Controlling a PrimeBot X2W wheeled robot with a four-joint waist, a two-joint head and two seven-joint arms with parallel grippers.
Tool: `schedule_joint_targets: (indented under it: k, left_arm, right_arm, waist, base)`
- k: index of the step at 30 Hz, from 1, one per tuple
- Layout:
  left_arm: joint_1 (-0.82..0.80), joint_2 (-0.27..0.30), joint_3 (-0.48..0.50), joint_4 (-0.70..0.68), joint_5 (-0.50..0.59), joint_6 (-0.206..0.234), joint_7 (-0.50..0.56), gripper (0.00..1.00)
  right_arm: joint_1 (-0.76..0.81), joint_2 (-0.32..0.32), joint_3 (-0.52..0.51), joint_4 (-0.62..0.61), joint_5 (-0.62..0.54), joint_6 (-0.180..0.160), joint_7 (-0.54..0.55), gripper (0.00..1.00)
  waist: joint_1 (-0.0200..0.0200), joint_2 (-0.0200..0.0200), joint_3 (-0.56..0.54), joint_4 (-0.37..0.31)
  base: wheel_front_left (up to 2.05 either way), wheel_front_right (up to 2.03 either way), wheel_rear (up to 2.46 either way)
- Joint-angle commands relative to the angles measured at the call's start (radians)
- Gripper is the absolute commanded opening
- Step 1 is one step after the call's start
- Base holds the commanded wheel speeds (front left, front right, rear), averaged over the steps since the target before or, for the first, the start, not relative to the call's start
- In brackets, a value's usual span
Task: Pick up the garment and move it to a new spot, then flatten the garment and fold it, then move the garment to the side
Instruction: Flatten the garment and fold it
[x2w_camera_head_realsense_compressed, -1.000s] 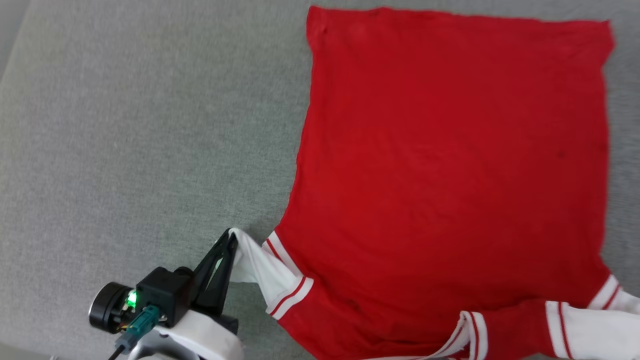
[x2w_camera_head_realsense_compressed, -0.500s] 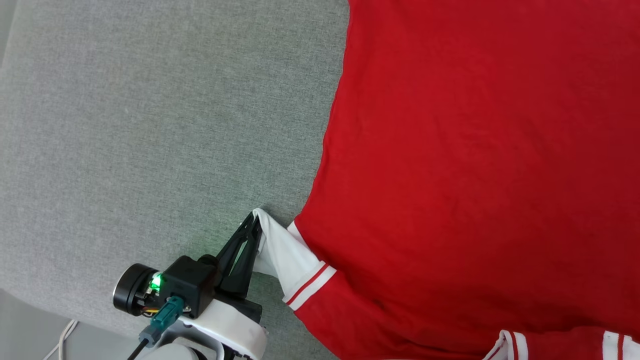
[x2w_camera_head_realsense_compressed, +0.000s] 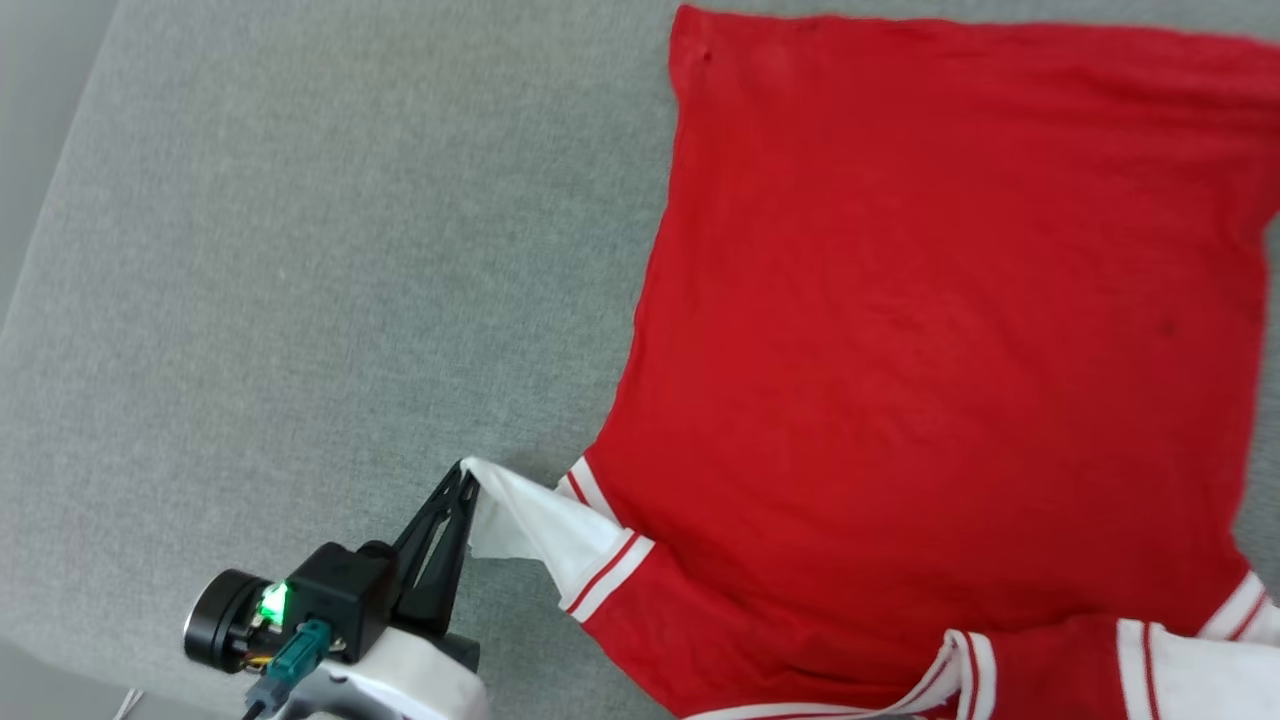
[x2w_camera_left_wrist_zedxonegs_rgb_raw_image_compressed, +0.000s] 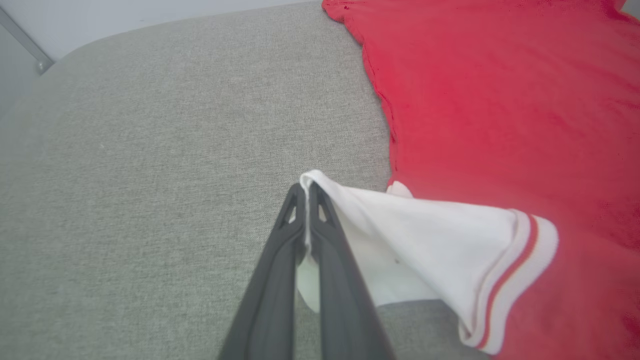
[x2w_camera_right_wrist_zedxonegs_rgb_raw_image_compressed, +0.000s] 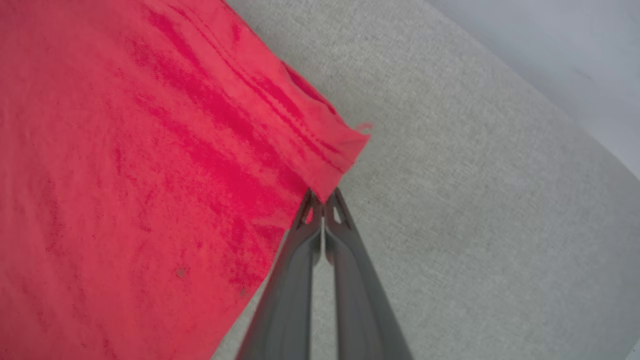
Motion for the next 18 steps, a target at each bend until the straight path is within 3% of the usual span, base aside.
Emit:
schedule_joint_targets:
  k: [1,4,12,18]
  left_arm:
    - [0.018,0.011,0.004,-0.005,-0.006,0.006,-0.005,0.0]
    - [0.05,0.033,0.012,-0.014,-0.019,0.013,-0.004,0.0]
    - [0.121,0.087,0.02,-0.042,-0.046,0.034,-0.001,0.0]
    - [0.17,0.114,0.025,-0.058,-0.066,0.045,-0.001,0.0]
  right_arm:
    - [0.036,-0.03,0.019,-0.027,0.02,-0.001,-0.011,0.0]
    - [0.099,-0.082,0.068,-0.115,0.066,-0.001,-0.03,0.0]
    - [0.342,-0.305,0.154,-0.351,0.19,-0.001,-0.114,0.0]
    - [0.618,-0.42,0.175,-0.406,0.306,-0.001,-0.237,0.0]
  waist:
    - [-0.0001,0.0,-0.073,-0.047]
    - [-0.0001,0.0,-0.126,-0.087]
    - [-0.0001,0.0,-0.229,-0.157]
    - [-0.0001,0.0,-0.268,-0.189]
  base:
    - [0.0,0.0,0.0]
    - [0.0,0.0,0.0]
    - [0.0,0.0,0.0]
    - [0.0,0.0,0.0]
